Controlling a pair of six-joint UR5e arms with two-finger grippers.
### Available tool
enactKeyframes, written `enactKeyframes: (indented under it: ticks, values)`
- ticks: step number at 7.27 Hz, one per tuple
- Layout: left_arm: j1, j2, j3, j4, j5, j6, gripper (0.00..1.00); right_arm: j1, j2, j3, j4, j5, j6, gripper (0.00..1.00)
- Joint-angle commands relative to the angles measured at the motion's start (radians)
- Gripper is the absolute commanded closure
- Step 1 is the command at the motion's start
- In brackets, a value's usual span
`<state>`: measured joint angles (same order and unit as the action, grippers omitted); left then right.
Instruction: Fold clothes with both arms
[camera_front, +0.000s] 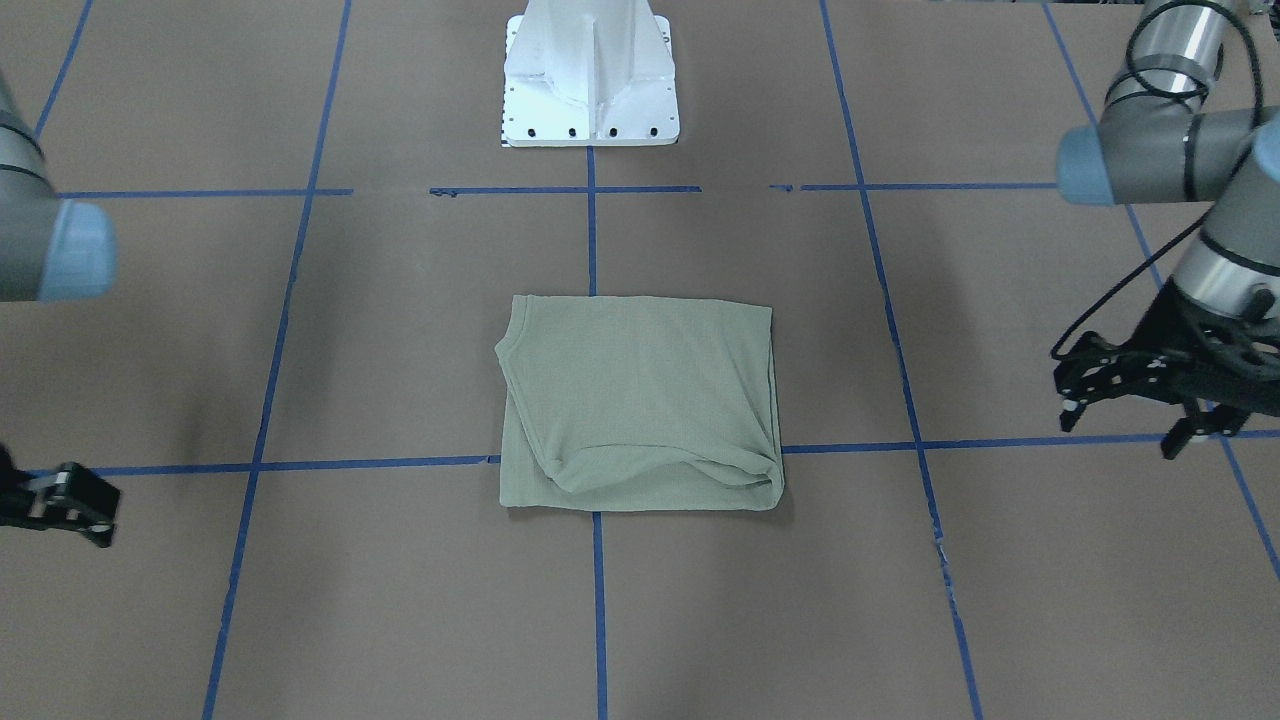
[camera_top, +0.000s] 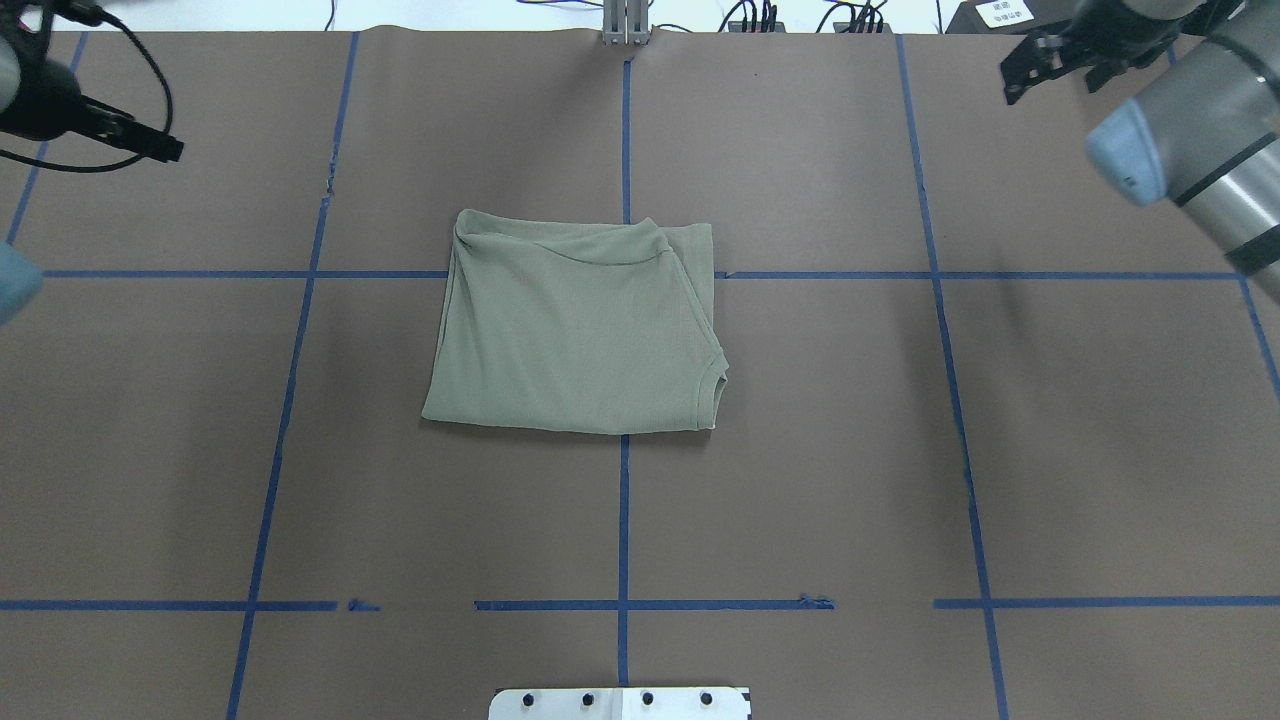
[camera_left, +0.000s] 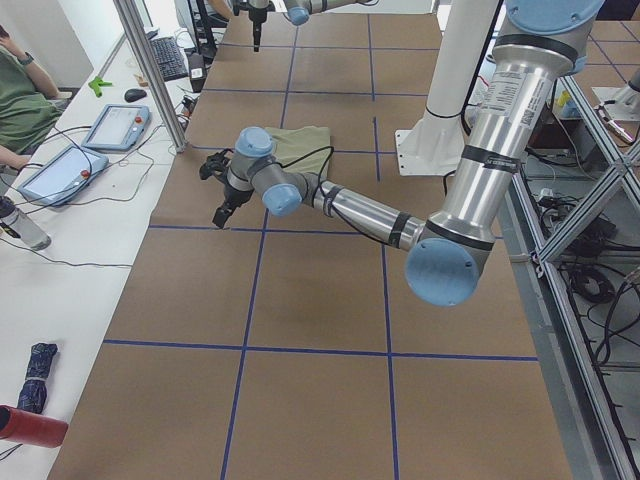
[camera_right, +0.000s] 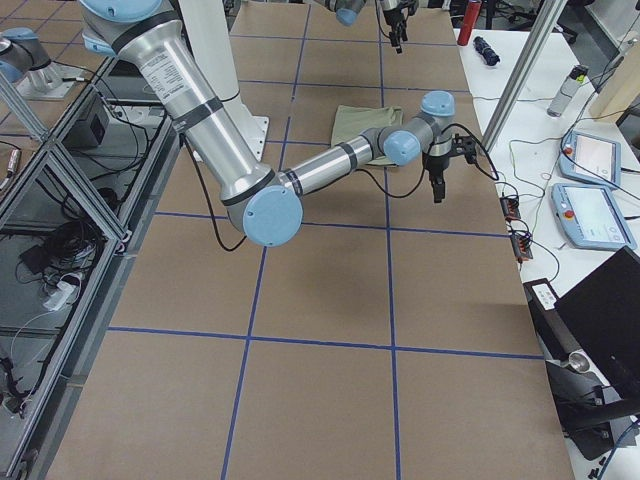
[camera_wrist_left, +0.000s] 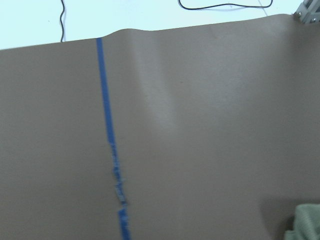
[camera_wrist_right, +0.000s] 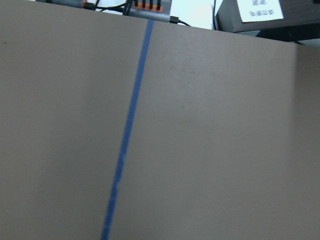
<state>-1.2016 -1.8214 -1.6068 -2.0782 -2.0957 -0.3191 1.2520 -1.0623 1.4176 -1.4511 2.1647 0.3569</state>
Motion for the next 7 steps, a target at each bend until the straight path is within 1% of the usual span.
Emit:
enactKeyframes:
  ticks: [1, 2, 3, 4, 5, 6, 7]
  values:
    - [-0.233, 0.076, 0.001, 0.097, -0.206, 0.190, 0.00, 0.208, -0.141, 0.044, -0.136, 0.119, -0.351, 0.00]
    - [-0.292, 0.102, -0.001, 0.157, -0.217, 0.256, 0.00, 0.252, -0.236, 0.050, -0.127, 0.168, -0.431, 0.00]
    - [-0.308, 0.156, 0.022, 0.176, -0.211, 0.311, 0.00, 0.263, -0.352, 0.063, -0.114, 0.162, -0.452, 0.00]
    - [-0.331, 0.163, 0.074, 0.188, -0.208, 0.330, 0.00, 0.314, -0.413, 0.064, -0.029, 0.174, -0.452, 0.00]
    - [-0.346, 0.189, 0.076, 0.235, -0.219, 0.342, 0.00, 0.346, -0.456, 0.081, 0.007, 0.200, -0.452, 0.00]
    - [-0.346, 0.191, 0.070, 0.335, -0.218, 0.345, 0.00, 0.366, -0.468, 0.096, -0.002, 0.205, -0.452, 0.00]
    - [-0.346, 0.194, 0.044, 0.431, -0.218, 0.371, 0.00, 0.377, -0.463, 0.118, -0.068, 0.204, -0.452, 0.00]
